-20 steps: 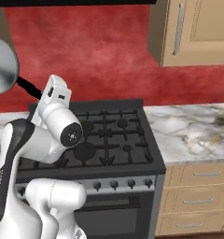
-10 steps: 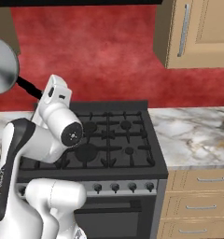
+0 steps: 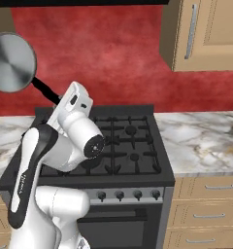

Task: Pick the pan from the cabinet and place it on the stove. Then turn on the stove burner for the pan.

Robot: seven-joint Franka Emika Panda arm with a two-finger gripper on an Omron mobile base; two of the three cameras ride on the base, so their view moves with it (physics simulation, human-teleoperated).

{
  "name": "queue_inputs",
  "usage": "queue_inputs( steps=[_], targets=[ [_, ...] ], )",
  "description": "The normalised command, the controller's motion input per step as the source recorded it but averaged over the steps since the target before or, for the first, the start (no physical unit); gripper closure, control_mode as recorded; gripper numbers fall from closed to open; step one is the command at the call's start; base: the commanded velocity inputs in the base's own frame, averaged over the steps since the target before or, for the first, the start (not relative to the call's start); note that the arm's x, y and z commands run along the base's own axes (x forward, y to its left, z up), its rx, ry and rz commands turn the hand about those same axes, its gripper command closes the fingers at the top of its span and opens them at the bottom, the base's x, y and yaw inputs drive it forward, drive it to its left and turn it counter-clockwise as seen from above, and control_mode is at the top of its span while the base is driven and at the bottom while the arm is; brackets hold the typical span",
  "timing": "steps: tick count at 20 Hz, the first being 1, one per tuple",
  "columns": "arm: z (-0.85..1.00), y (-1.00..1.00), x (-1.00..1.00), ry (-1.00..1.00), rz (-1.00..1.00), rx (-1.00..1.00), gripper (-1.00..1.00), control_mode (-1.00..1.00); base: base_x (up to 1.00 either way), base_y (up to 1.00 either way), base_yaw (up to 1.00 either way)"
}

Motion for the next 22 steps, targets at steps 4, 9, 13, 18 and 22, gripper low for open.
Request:
queue_inputs(
  steps=[4,9,13,18,22],
  targets=[
    [-0.03,-0.28,0.17,0.07,0.00,0.01,1.00,-1.00,0.00,0.00,0.00],
    [-0.06,-0.38,0.16,0.10,0.00,0.04,1.00,-1.00,0.00,0.00,0.00],
    [-0.25,-0.48,0.06,0.10,0.00,0.09,1.00,-1.00,0.00,0.00,0.00],
    [-0.37,-0.49,0.00,0.12,0.00,0.11,1.00,-1.00,0.00,0.00,0.00],
    [-0.35,-0.48,0.00,0.14,0.00,0.10,1.00,-1.00,0.00,0.00,0.00]
  ],
)
